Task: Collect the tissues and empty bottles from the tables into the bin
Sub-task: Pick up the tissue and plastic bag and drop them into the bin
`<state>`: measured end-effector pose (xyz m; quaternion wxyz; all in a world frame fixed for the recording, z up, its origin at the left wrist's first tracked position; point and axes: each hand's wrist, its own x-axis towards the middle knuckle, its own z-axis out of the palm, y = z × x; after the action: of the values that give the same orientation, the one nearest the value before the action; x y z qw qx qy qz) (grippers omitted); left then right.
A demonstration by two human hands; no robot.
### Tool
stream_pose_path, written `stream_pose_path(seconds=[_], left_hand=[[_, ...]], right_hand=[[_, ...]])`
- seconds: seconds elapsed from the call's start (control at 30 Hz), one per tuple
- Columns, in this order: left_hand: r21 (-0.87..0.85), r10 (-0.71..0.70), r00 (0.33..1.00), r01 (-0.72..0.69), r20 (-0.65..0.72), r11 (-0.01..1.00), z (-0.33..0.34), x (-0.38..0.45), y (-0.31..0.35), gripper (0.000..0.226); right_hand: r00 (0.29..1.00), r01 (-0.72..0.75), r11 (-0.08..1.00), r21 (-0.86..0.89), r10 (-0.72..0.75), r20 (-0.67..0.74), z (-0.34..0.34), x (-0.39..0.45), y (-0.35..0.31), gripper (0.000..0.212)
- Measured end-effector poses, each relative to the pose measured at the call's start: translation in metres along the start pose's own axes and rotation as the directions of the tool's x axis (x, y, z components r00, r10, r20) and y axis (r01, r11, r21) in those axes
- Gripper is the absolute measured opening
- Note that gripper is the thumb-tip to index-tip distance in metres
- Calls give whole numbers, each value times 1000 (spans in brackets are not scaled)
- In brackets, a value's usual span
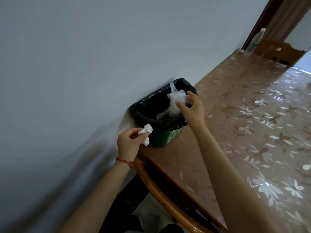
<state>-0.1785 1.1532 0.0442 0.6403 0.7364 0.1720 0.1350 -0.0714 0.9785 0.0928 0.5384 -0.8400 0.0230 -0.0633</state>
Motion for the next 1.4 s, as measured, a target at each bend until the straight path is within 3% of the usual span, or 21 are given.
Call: stream_pose_path(seconds=[0.2,0.43,0.73,0.93,1.4], left_hand=[[-17,16,1000,-16,-11,1000,-1,4,7,13],[-11,50,999,-50,22,999,4,8,12,13],[63,154,986,-158,68,985,27,34,33,10],[74,188,981,-191,52,979,52,62,57,5],[210,164,985,-171,51,963,63,76,45,34]], right_hand=[[973,231,892,-389,-223,67,-10,-30,17,58],[940,332,675,-659,-295,172,-14,-77,44,53],[939,344,599,-723,-227,259,-21,-102,56,58],[942,335,639,-692,-214,258,-24,-103,58,59],[947,317,681,-661,-194,255,-27,-104,65,64]])
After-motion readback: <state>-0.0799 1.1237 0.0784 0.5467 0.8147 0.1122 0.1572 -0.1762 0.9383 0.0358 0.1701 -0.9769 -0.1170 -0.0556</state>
